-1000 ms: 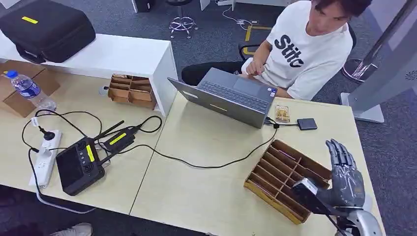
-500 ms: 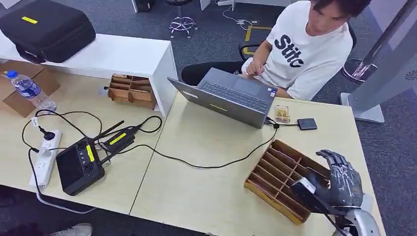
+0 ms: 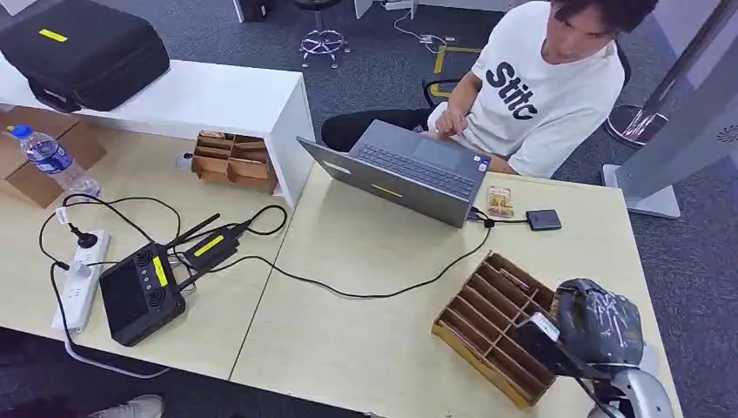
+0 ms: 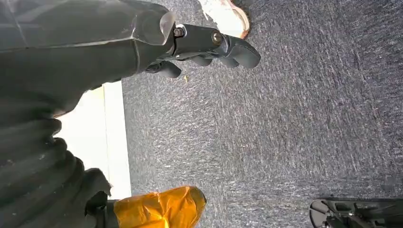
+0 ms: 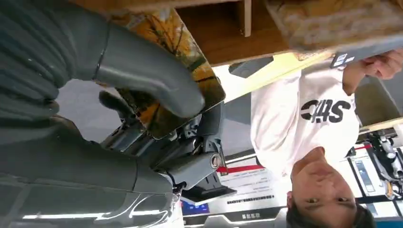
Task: Pass the card to the sensor for recognition and then transmit it.
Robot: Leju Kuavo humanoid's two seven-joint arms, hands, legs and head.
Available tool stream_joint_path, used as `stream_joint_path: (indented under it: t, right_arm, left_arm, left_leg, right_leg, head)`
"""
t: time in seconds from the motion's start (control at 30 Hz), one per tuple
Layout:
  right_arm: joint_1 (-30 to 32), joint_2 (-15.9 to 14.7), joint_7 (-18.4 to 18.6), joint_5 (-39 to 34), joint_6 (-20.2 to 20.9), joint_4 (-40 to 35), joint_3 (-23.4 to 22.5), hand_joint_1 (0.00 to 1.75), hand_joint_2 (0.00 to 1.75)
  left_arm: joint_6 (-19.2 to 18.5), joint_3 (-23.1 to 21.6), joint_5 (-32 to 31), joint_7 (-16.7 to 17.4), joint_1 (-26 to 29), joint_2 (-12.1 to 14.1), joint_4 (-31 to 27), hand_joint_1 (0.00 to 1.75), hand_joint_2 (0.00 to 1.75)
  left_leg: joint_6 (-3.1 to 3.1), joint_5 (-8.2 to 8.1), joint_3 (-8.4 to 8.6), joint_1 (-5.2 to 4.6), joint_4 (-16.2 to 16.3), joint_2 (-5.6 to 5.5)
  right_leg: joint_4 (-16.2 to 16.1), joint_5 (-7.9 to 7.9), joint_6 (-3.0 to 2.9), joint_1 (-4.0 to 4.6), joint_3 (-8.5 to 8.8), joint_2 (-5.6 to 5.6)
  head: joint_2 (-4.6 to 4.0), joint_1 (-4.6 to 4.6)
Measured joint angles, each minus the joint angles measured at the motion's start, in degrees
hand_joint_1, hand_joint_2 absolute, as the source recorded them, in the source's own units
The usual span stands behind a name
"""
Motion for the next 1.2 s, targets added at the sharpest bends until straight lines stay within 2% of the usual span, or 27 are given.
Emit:
stream_joint_path:
  t: [0.4,0.63,0.97,1.1,1.2]
  right_arm:
    - [-3.62,0.46,-0.68,0.79,-0.39,-3.08,0.02,1.75,1.75]
    - [-7.54,0.59,-1.09,0.35,0.00,-6.38,2.10,1.75,1.75]
    - [-8.96,0.90,-1.20,-0.35,0.20,-7.32,3.21,1.75,1.75]
    - [-14.95,1.47,1.36,-1.20,4.05,-5.20,5.23,1.75,1.75]
    - [-22.89,2.27,5.50,1.04,5.77,2.16,7.34,1.75,1.75]
  left_arm:
    - [0.00,0.00,-0.09,0.00,-0.01,0.00,0.00,0.00,1.75]
    - [-0.02,0.00,-0.61,0.11,-0.10,0.04,0.00,0.00,1.75]
    - [-0.04,0.00,-0.96,0.15,-0.11,0.07,0.00,0.00,1.75]
    - [-0.42,-0.17,-2.03,0.15,-0.25,0.17,0.00,0.00,1.75]
    - [-0.61,-0.74,-2.23,0.13,-0.43,0.26,0.00,0.00,1.75]
  left_leg:
    - [0.00,0.00,-0.01,0.00,0.00,0.00]
    - [0.00,0.01,0.01,0.00,0.00,-0.02]
    - [0.00,0.00,-0.03,0.00,0.00,0.01]
    - [-0.02,0.03,0.00,0.00,-0.01,0.10]
    - [-0.05,0.13,0.03,0.01,-0.01,0.17]
  right_leg:
    - [0.01,0.00,0.00,0.00,0.00,0.00]
    - [0.02,0.01,0.00,0.00,0.00,-0.01]
    - [0.03,0.01,0.00,0.00,-0.01,0.02]
    - [0.06,0.05,-0.05,0.01,-0.01,0.11]
    - [0.07,0.14,-0.09,0.01,-0.02,0.17]
  head:
    - [0.00,0.00]
    - [0.00,-0.02]
    - [0.00,-0.02]
    - [0.00,-0.02]
    - [0.00,0.00]
